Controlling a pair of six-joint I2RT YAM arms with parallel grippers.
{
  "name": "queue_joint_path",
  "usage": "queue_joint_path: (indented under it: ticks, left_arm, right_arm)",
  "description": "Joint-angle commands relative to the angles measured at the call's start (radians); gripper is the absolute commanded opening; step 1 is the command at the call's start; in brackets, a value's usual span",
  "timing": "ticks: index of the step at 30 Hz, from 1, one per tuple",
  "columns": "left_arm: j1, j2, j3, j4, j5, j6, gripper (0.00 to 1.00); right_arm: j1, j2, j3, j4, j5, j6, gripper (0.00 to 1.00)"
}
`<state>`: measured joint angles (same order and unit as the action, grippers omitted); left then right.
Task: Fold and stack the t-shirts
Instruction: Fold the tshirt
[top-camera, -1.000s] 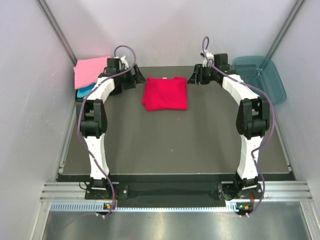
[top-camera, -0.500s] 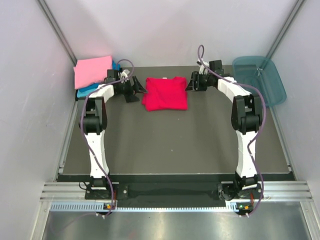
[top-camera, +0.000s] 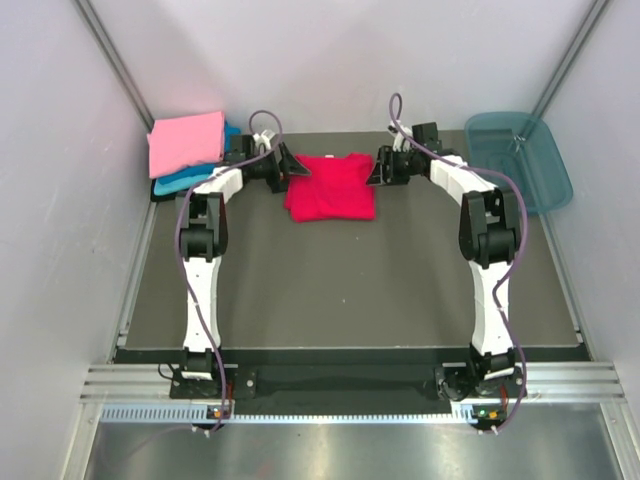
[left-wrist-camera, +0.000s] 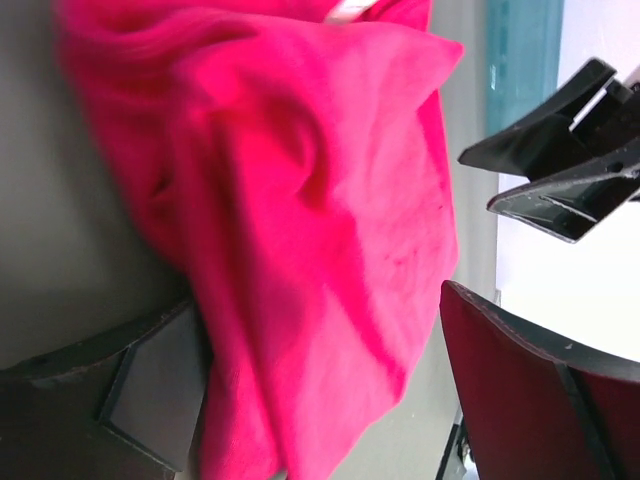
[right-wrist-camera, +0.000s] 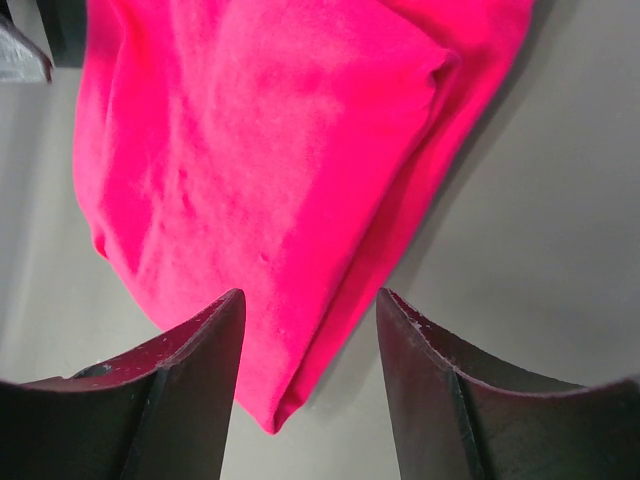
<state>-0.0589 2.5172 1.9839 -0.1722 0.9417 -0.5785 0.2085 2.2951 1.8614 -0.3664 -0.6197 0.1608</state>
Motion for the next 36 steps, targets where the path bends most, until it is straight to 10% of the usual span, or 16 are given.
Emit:
queue_joint_path:
  ticks: [1, 22, 36]
  left_arm:
    - [-0.045, 0.092, -0.016, -0.032, -0.061, 0.017, 0.94]
    - [-0.067, 0.094, -0.065, -0.081, -0.113, 0.043, 0.6]
    - [-0.067, 0.138, 0.018, -0.058, -0.11, 0.058, 0.02]
  right_arm:
    - [-0.001, -0.003, 0.025, 0.026, 0.021, -0.009, 0.56]
    - [-0.008, 0.194, 0.03, 0.144, -0.13, 0.265, 0.63]
    - [0.031, 0.241, 0.062, 0.179, -0.13, 0.303, 0.43]
